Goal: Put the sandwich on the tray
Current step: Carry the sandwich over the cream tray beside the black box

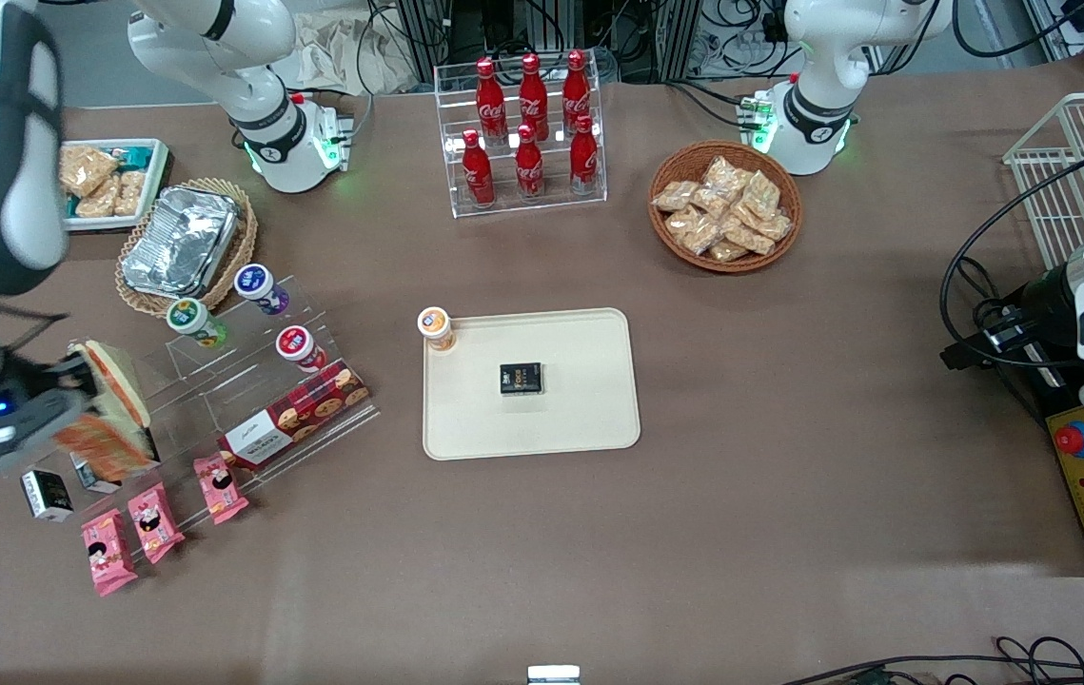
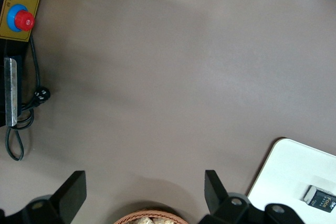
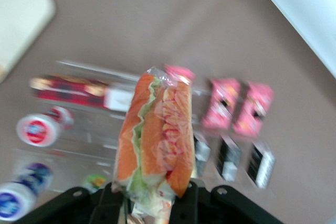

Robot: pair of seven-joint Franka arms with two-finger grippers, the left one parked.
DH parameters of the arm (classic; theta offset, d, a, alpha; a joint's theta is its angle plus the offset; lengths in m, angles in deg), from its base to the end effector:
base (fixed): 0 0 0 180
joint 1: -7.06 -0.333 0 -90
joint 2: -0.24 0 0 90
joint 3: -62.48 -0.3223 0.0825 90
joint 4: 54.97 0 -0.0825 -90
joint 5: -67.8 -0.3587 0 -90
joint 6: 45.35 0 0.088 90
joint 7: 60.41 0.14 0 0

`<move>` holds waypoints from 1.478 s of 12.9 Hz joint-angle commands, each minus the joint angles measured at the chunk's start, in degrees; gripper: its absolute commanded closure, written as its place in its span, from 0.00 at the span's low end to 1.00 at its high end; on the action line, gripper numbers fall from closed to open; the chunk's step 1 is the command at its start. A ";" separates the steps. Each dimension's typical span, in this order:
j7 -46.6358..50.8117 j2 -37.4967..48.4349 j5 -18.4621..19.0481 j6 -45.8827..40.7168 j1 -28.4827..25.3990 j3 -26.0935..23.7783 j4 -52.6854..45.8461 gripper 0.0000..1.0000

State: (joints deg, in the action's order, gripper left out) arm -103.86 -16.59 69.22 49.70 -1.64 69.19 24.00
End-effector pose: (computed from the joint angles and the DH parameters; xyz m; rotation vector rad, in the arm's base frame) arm 0.6227 0.0279 0.5235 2.8463 1.2037 -0.0480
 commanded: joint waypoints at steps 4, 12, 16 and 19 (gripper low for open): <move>0.47 -4.59 -1.15 3.54 -4.20 -16.01 0.04 0.68; 0.56 -19.36 -0.19 24.98 -18.53 -15.85 0.92 0.68; 2.92 -24.56 2.87 32.64 -20.39 -15.32 1.01 0.68; 6.80 -24.83 7.45 33.00 -23.02 -15.41 1.53 0.60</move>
State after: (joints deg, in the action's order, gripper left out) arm -99.67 -41.34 74.11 82.24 -22.36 53.46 26.03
